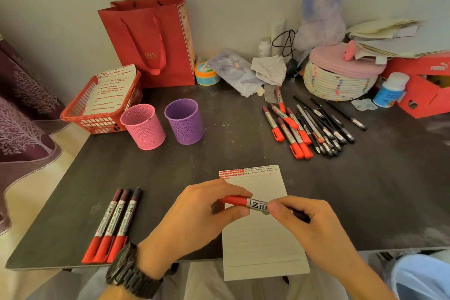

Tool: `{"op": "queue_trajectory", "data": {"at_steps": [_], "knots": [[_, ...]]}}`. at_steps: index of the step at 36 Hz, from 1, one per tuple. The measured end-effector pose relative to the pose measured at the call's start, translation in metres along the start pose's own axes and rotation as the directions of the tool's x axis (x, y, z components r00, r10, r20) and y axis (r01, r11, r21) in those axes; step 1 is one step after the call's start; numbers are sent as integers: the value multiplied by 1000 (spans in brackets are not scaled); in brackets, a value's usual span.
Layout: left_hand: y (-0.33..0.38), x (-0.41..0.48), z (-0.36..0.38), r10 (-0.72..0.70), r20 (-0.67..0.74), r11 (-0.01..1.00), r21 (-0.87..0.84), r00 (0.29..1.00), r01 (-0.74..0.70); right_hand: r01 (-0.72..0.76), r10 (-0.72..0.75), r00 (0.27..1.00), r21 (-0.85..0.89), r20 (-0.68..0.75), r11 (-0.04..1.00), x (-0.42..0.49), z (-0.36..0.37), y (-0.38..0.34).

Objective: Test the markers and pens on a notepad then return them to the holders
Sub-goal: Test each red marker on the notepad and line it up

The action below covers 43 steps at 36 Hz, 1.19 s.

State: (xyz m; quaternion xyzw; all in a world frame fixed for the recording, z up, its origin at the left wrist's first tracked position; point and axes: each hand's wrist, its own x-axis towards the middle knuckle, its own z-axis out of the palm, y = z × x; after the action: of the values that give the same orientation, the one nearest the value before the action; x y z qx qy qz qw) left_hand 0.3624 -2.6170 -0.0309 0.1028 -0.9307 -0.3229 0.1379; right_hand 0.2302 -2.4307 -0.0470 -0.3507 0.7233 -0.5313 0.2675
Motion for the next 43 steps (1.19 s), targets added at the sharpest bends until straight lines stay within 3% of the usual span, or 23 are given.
{"op": "queue_trajectory", "data": {"at_steps": [3,5,7,9,14,19,26,32,35,38,41,43], "knots": [[-3,-2,3,-78,15,975,-208,997,79,-28,30,999,113,-12,993,-3,7,4],[-1,-2,6,-135,-46,875,-473,990,97,-86,98,994,239,-40,967,-6,13,8],[1,-1,8,-266,-122,633,-770,956,78,-163,196,979,374,-53,913,-8,21,12],[3,1,12,-404,-107,357,-933,908,48,-214,255,967,467,-26,858,-11,29,17],[23,11,29,-564,-16,-90,-993,826,-81,-297,334,942,549,33,781,-22,49,25],[41,18,44,-585,2,-219,-963,811,-155,-287,367,929,530,-50,798,-35,60,18],[57,22,49,-584,53,-242,-964,810,-111,-205,322,914,404,-246,892,-50,56,-3],[61,17,45,-559,8,-184,-976,829,-114,-244,353,913,418,-206,875,-52,52,-11],[56,19,42,-539,-18,-107,-990,842,-90,-261,344,927,400,-151,879,-49,53,-9],[50,17,44,-532,-38,61,-998,846,-7,-235,300,946,386,-119,892,-42,46,-5],[39,2,46,-499,-111,454,-878,860,150,-165,208,971,298,-117,940,-34,31,0],[29,-12,46,-455,-108,614,-756,884,224,-118,154,980,256,-124,959,-29,20,1]]}}
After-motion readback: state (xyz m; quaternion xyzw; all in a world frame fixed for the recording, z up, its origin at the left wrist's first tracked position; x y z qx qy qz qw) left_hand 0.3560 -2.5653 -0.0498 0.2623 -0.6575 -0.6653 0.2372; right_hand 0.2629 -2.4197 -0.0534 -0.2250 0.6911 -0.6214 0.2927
